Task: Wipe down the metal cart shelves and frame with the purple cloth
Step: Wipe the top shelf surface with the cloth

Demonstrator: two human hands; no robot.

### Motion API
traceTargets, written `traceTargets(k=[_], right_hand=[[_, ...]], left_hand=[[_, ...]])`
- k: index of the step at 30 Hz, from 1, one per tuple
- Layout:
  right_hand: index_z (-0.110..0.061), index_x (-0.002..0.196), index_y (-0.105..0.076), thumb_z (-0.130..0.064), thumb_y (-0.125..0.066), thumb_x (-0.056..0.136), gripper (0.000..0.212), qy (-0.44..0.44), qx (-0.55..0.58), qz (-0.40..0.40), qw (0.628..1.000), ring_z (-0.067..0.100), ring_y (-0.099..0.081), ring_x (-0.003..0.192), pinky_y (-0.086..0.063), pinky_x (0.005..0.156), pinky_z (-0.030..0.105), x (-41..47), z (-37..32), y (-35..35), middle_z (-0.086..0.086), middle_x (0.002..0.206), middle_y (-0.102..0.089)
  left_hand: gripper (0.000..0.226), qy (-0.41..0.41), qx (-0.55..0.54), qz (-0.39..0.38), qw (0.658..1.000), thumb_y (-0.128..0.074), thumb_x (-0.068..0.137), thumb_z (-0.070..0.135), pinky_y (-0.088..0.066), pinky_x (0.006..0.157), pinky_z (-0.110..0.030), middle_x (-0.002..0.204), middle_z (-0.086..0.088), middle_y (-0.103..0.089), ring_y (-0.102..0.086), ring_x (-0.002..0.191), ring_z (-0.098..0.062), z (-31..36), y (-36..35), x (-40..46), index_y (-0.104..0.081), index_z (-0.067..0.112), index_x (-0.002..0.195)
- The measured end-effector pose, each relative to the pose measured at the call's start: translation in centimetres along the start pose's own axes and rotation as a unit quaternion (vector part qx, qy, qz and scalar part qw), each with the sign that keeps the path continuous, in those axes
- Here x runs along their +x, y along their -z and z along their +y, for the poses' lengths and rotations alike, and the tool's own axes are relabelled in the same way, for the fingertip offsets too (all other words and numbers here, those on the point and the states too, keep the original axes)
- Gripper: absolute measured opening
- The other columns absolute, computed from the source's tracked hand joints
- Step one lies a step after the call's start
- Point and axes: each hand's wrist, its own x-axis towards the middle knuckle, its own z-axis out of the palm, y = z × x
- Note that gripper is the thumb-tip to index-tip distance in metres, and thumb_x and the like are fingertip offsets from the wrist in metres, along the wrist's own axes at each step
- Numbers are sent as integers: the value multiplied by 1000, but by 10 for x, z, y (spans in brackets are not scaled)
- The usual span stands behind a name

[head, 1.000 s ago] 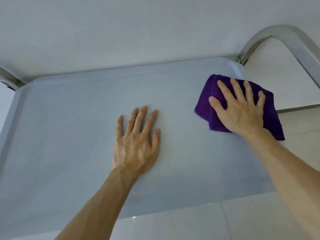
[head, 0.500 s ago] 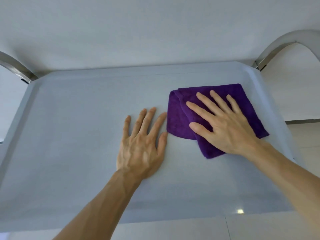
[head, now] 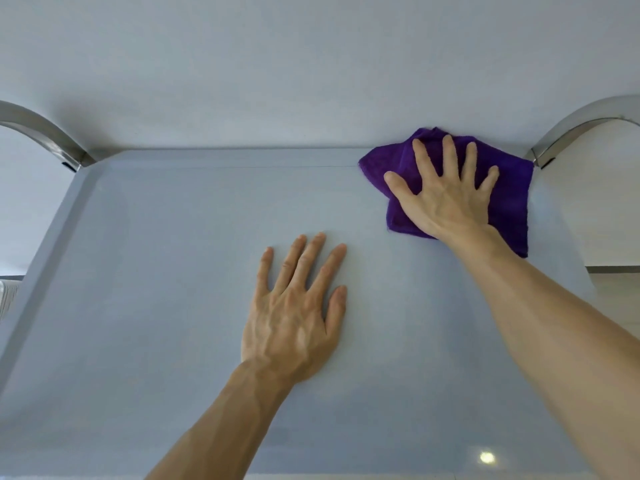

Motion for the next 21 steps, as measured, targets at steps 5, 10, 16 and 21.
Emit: traceTargets(k=[5, 10, 16, 21], right_hand=[[-48, 153, -13, -81, -16, 87, 74, 105, -1, 12, 994, 35, -1, 152, -3, 116, 69, -22, -14, 0, -3, 167, -8], [-46, 153, -22, -78, -18, 90, 71, 184, -21, 22, 982, 34, -9, 152, -8, 116, 68, -76, -16, -3, -4, 166, -16], [-45, 153, -25, -76, -19, 93, 68, 190, -38, 20, 981, 32, -13, 152, -13, 116, 66, -131, 13, -2, -3, 165, -20], [-47, 154, -18, -76, -16, 93, 67, 134, -60, 18, 989, 29, -12, 153, -14, 118, 63, -173, 68, 5, -5, 165, -18]], left_hand=[[56, 2, -1, 1, 1000, -14, 102, 51, 2, 124, -45, 166, 9, -13, -1, 153, -10, 2, 3, -1, -14, 40, 157], [57, 0, 0, -2, 1000, -15, 101, 50, -2, 124, -47, 166, 9, -14, -4, 153, -10, 3, 5, 0, -16, 38, 157], [58, 4, -4, -3, 1000, -13, 101, 51, -1, 124, -45, 165, 9, -17, -6, 153, -10, 3, 6, 0, -18, 38, 157], [59, 1, -15, -5, 1000, -9, 100, 52, 2, 124, -44, 166, 10, -12, -2, 153, -9, 4, 8, -1, -15, 40, 157]])
